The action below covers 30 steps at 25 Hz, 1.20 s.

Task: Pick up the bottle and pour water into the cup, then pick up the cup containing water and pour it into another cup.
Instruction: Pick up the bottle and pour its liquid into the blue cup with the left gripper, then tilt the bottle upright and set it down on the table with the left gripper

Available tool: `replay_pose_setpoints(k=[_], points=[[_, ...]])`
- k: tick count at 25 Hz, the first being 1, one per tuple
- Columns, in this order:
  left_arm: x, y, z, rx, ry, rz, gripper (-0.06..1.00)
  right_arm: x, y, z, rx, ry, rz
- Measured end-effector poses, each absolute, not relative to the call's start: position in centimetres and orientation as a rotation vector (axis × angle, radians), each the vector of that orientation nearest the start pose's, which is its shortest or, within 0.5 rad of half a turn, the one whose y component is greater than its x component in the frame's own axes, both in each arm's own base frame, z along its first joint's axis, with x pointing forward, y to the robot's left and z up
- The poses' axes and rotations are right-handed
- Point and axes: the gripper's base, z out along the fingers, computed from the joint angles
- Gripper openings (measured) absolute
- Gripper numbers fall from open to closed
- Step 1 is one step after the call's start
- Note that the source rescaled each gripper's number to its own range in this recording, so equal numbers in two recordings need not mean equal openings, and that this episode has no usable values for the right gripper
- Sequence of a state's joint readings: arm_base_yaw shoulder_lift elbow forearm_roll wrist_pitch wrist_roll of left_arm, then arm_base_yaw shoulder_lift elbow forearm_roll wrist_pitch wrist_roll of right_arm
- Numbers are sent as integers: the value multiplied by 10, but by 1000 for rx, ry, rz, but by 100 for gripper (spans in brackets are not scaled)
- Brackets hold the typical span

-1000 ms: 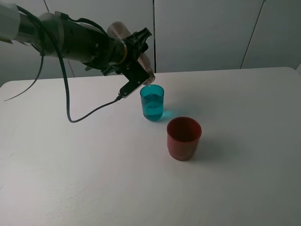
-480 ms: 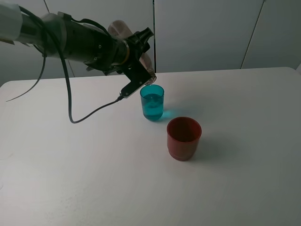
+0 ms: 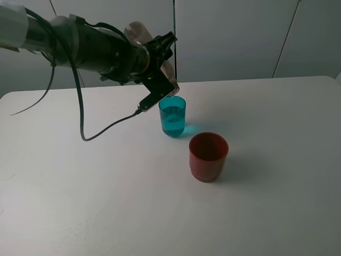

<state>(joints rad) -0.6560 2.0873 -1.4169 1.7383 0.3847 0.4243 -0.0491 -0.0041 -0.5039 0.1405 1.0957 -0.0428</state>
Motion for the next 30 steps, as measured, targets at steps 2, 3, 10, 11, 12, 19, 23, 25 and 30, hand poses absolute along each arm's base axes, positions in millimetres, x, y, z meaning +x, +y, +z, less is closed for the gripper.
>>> replay_pose_setpoints(k=[2,3,10,11,12,19,23,25,30], points=[[392,-259,188,-3090,-842,-1724,2,-7,12,276,-4,2065,112],[392,-258,188,-3088,-843,-1725,2,-7,12,276,-4,2065,112],[392,-258,188,-3088,-849,-1725,2,-7,12,276,-4,2065,112],[392,-258,188,-3088,-849,-1725,2,-7,12,276,-4,2065,112],[392,-258,188,-3088,-849,-1725,2,-7,12,276,-4,2065,112],[391,-259,188,-3101,-1008,-1710,2,-7,12,276,-4,2065,112],[391,-260,187,-3126,-1183,-1666,2,-7,12,276,-4,2065,112],[389,-261,190,-3146,-1310,-1612,2,-7,12,276,-4,2065,112],[382,-261,212,-3198,-1603,-1496,2,-7,12,276,-4,2065,112]])
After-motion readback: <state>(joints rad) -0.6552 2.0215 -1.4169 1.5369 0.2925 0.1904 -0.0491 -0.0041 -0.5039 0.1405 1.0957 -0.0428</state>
